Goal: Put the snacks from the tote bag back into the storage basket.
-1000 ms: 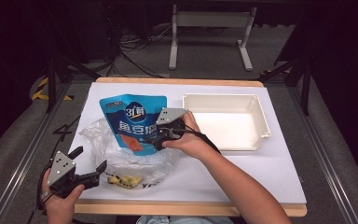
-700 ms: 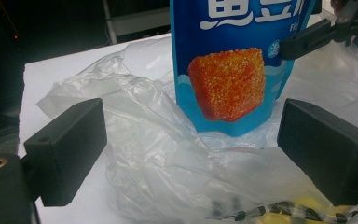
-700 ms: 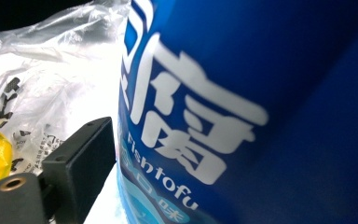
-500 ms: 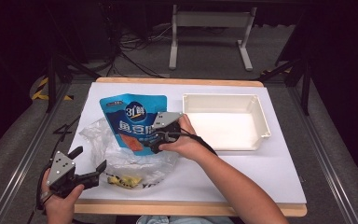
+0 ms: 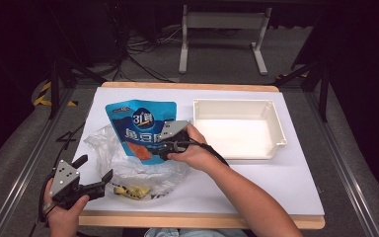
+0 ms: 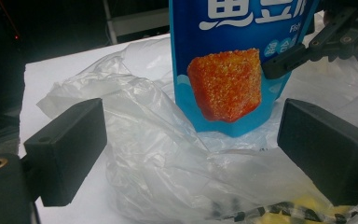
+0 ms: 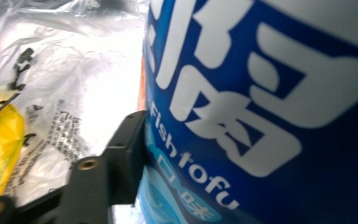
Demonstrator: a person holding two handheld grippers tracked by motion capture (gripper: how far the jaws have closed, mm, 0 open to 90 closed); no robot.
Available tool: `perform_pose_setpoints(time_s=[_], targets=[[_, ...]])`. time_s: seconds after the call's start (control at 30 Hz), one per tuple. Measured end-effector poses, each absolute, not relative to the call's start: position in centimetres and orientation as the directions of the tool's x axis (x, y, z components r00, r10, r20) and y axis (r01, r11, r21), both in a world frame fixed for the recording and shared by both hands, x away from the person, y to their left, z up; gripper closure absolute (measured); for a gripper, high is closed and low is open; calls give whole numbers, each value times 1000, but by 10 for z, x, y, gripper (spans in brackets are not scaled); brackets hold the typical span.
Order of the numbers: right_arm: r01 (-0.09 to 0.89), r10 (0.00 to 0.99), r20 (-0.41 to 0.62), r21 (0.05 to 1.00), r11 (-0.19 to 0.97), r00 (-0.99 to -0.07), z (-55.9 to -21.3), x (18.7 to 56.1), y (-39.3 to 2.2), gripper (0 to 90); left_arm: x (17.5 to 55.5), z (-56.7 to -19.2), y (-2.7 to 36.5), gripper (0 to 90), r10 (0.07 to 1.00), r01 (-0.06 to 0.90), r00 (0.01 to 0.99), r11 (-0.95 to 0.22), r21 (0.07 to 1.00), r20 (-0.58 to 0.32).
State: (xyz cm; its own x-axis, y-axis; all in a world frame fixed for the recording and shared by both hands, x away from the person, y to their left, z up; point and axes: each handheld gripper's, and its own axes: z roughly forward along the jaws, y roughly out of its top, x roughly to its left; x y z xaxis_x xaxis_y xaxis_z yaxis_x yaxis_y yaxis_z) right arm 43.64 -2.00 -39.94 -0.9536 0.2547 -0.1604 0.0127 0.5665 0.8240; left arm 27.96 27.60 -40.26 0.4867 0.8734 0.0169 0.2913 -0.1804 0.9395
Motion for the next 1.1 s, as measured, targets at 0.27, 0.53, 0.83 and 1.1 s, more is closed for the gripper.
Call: perform_pose_setpoints(time_s=[0.27, 0.53, 0.83, 1.1], targets=[[22, 260, -153, 825, 565, -953, -399, 435, -21, 523, 279, -402, 276, 91, 874, 290, 485, -179, 940, 17], [13, 260, -167, 818, 576, -951, -398, 433, -19, 552, 279, -403, 277, 91, 875, 293, 483, -178, 939, 15], [21, 266, -168, 810, 586, -949, -393, 430, -17, 571, 279, -402, 277, 91, 876, 292, 482, -177, 940, 15], [18, 275, -166, 827, 562, -947, -373, 426, -18, 571, 279, -402, 277, 91, 876, 292, 481, -174, 940, 13]])
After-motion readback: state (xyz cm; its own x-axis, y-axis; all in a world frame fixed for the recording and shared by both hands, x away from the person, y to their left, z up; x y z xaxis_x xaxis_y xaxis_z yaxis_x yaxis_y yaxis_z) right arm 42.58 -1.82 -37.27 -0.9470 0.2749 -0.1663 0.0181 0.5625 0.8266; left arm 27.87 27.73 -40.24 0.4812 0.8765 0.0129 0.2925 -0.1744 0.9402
